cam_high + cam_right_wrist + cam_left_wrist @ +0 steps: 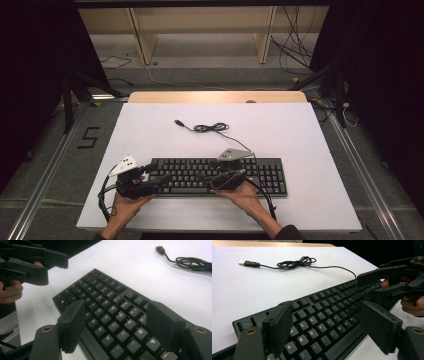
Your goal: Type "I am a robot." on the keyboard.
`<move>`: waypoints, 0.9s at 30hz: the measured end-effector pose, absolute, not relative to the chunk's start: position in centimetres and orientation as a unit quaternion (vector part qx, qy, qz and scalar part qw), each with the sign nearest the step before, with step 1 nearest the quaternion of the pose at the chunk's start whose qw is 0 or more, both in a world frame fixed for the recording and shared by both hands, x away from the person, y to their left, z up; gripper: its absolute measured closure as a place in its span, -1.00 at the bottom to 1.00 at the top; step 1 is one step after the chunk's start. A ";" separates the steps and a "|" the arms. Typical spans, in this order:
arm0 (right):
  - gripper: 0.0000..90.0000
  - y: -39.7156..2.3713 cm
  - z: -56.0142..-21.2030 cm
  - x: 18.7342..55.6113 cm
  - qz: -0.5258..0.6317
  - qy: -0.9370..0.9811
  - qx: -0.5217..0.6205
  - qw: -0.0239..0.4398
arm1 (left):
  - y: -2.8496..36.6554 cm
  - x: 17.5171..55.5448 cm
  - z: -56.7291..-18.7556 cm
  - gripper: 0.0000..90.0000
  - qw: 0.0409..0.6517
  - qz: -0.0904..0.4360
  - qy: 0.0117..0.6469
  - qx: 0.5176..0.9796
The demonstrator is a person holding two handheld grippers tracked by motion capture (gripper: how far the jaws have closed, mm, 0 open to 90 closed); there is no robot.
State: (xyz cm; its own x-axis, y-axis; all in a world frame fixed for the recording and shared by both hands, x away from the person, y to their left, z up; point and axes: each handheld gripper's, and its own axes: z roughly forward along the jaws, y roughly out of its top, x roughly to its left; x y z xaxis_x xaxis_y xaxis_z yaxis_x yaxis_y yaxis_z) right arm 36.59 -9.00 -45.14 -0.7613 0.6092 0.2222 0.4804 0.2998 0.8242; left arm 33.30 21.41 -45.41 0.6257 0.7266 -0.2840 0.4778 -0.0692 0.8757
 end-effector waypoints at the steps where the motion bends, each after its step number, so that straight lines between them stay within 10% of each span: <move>1: -0.28 -8.9 -45.1 36.6 0.485 0.803 0.339 0.066 | 21.4 33.3 -45.4 -0.43 0.540 0.115 0.417 0.722; 27: -0.18 -6.9 -45.2 36.3 0.481 0.813 0.323 0.059 | 21.6 33.3 -45.3 -0.44 0.544 0.122 0.420 0.716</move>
